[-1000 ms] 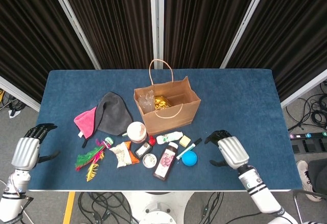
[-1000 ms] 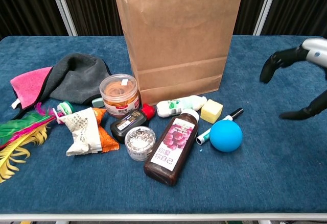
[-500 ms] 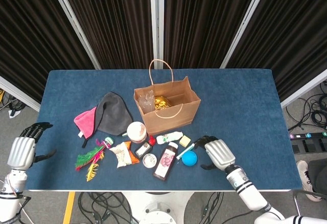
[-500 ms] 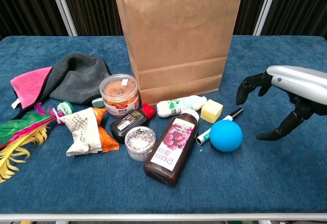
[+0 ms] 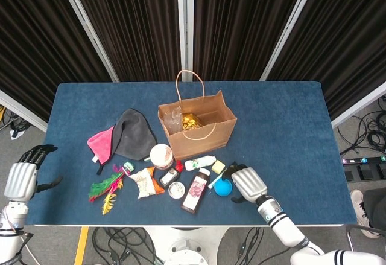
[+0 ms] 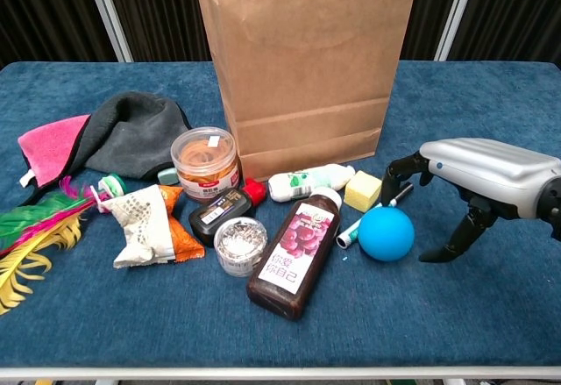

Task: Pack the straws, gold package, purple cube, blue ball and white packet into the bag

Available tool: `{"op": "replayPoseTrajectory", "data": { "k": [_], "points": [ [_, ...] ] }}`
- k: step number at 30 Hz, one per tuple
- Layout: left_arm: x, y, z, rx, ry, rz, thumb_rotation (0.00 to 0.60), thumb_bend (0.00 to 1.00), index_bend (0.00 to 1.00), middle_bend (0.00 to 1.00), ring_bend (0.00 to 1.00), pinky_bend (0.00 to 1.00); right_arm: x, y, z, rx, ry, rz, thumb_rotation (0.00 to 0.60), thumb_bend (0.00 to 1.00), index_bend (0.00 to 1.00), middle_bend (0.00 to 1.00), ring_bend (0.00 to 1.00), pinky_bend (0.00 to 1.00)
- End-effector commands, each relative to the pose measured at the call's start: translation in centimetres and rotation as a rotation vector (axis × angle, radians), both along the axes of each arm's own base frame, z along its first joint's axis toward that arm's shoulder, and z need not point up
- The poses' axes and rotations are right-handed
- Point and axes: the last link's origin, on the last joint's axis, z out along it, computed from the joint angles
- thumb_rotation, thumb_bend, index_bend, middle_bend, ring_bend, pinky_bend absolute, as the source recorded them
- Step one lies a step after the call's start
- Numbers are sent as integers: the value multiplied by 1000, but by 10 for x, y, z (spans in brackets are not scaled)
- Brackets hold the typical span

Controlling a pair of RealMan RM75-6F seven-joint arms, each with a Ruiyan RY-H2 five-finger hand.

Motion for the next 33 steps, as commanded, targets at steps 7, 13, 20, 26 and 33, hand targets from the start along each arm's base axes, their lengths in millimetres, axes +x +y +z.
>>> {"op": "replayPoseTrajectory", "data": {
  "k": [7, 13, 20, 26, 33],
  "points": [
    [-3, 1, 1, 7, 11, 2, 600, 190, 304, 341, 222, 267, 8, -6, -16, 7, 2, 26, 600, 9, 363, 298, 185, 275],
    [-5, 1, 3, 10, 15, 7, 600, 189, 304, 341, 222, 267, 9, -8, -23, 12, 7, 30, 600, 11, 363, 297, 185, 275],
    [-7, 0, 3, 8, 14, 11, 600, 190, 304, 341, 222, 267, 10, -10, -29, 22, 5, 24, 600, 11, 363, 295, 185, 275],
    [-7, 0, 4, 13, 9, 13, 600, 190, 306, 341, 222, 267, 10, -9, -32, 23, 11, 27, 600, 42, 362, 312, 207, 283],
    [-7, -1, 3, 10, 4, 13, 600, 190, 306, 341, 222, 267, 9, -7, -29, 9, 18, 30, 600, 58, 365, 344, 241, 316]
  ]
}}
